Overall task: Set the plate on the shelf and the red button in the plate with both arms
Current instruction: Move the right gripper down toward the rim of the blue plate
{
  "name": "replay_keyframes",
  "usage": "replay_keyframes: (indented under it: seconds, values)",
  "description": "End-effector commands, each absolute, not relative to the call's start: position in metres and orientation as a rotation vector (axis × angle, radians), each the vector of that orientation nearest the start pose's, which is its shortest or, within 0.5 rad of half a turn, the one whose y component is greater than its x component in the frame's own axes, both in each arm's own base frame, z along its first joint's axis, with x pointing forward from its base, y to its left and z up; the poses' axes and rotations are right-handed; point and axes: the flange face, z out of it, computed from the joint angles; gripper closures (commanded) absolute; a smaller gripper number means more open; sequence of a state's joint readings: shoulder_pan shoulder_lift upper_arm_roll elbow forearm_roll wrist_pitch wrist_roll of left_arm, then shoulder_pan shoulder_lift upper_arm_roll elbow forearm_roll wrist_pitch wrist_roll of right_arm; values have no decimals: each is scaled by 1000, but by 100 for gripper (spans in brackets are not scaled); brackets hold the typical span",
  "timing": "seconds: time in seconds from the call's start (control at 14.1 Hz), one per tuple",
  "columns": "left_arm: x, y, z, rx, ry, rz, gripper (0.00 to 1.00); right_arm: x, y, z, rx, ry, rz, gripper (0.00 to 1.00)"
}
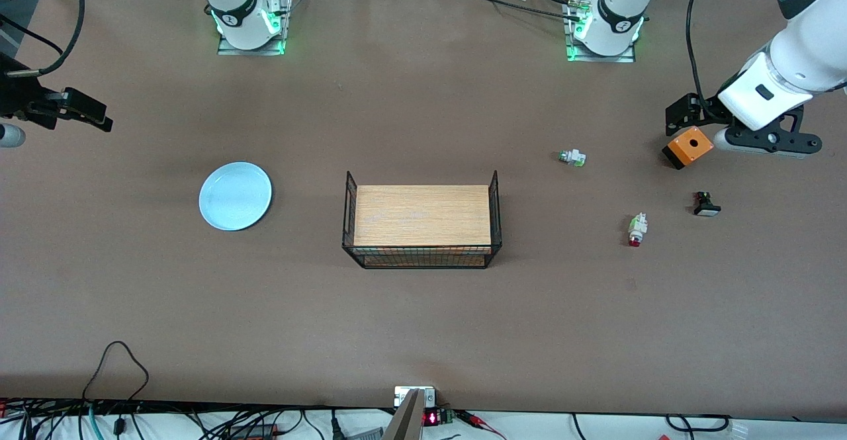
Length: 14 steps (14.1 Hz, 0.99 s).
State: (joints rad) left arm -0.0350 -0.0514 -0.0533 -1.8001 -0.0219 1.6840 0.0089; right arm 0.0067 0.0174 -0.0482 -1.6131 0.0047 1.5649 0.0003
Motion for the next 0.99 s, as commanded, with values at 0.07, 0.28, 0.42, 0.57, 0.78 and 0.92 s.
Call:
replay_keyframes:
  seconds: [0.07,0.28,0.42,0.57,0.78,0.92]
  values:
    - [538,-48,558,-3158,171,110,0,551,-20,603,-3137,48,94,0]
    - [538,-46,558,-3158,169,110,0,552,-19,601,-3139,46,96,0]
    - [538,-45,558,-3159,166,110,0,556,-16,595,-3139,36,113,0]
    - [536,-46,557,-3157,166,129,0,563,-4,577,-3139,17,166,0]
    - [536,-44,556,-3158,162,139,0,579,13,553,-3153,4,171,0]
    - [536,-42,556,-3158,157,142,0,591,23,521,-3149,-13,226,0]
